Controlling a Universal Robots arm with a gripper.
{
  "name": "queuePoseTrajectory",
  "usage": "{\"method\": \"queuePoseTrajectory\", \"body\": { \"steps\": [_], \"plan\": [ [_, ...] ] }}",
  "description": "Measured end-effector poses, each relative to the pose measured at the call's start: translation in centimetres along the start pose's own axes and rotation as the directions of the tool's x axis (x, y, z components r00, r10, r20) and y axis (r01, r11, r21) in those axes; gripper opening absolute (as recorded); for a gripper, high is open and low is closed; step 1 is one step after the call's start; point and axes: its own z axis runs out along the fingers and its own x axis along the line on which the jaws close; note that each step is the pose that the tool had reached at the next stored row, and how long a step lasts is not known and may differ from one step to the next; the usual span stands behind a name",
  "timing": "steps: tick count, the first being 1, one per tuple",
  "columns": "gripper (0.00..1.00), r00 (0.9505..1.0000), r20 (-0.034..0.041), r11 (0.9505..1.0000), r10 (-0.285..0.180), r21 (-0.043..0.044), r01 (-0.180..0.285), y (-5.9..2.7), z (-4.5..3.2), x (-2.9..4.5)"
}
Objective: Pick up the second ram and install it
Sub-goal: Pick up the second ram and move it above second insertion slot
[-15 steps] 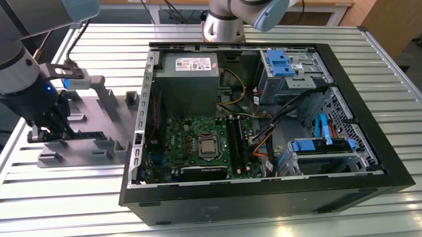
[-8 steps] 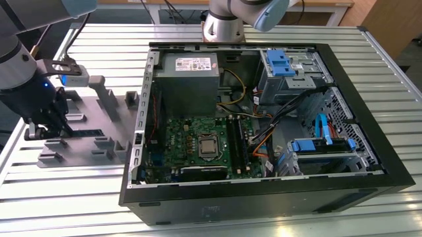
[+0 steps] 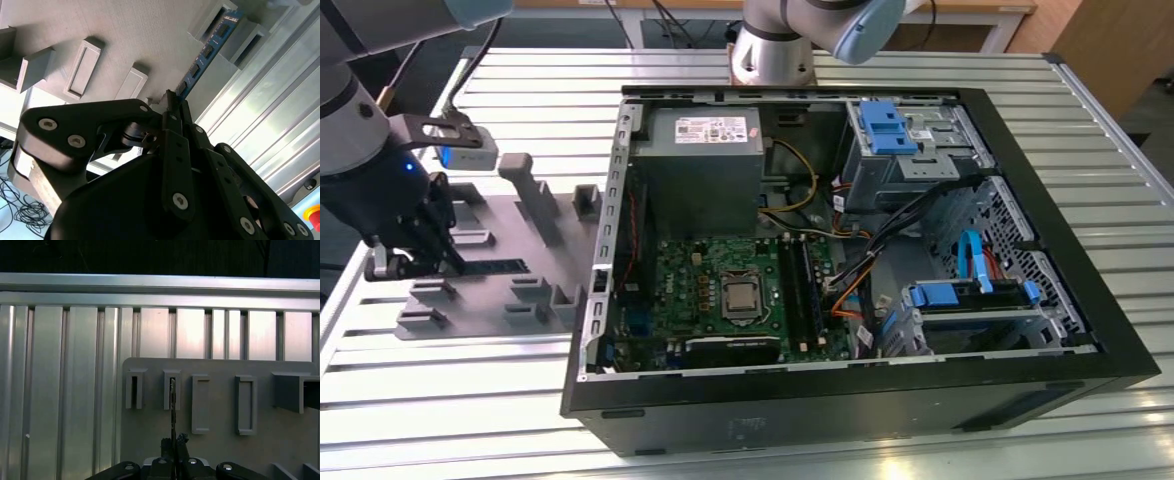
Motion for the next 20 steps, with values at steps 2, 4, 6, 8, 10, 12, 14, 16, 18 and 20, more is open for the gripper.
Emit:
{"method": "queuePoseTrajectory", "body": {
  "steps": [2, 4, 6, 8, 10, 12, 14, 16, 18, 20],
  "plan": [
    [0.14, 1.0000, -0.0001, 1.0000, 0.000, 0.0000, 0.000, 0.00, -0.03, 0.00],
    [0.14, 1.0000, -0.0002, 1.0000, 0.000, -0.0003, 0.000, 0.00, -0.10, 0.00],
    [0.14, 1.0000, 0.0000, 1.0000, 0.000, 0.0000, 0.000, 0.00, -0.17, 0.00],
    [0.14, 1.0000, 0.0001, 1.0000, 0.000, 0.0002, 0.000, 0.00, -0.22, 0.00],
    [0.14, 1.0000, -0.0001, 1.0000, 0.000, -0.0001, 0.000, 0.01, -0.30, 0.00],
    [0.14, 1.0000, -0.0001, 1.0000, 0.000, -0.0001, 0.000, 0.01, -0.38, 0.00],
    [0.14, 1.0000, 0.0000, 1.0000, 0.000, 0.0000, 0.000, 0.01, -0.48, 0.00],
    [0.14, 1.0000, 0.0001, 1.0000, 0.000, 0.0001, 0.000, 0.01, -0.56, 0.00],
    [0.14, 1.0000, 0.0001, 1.0000, 0.000, 0.0001, 0.000, 0.01, -0.63, 0.00],
    [0.14, 1.0000, 0.0000, 1.0000, 0.000, 0.0000, 0.000, 0.01, -0.71, 0.00]
  ]
}}
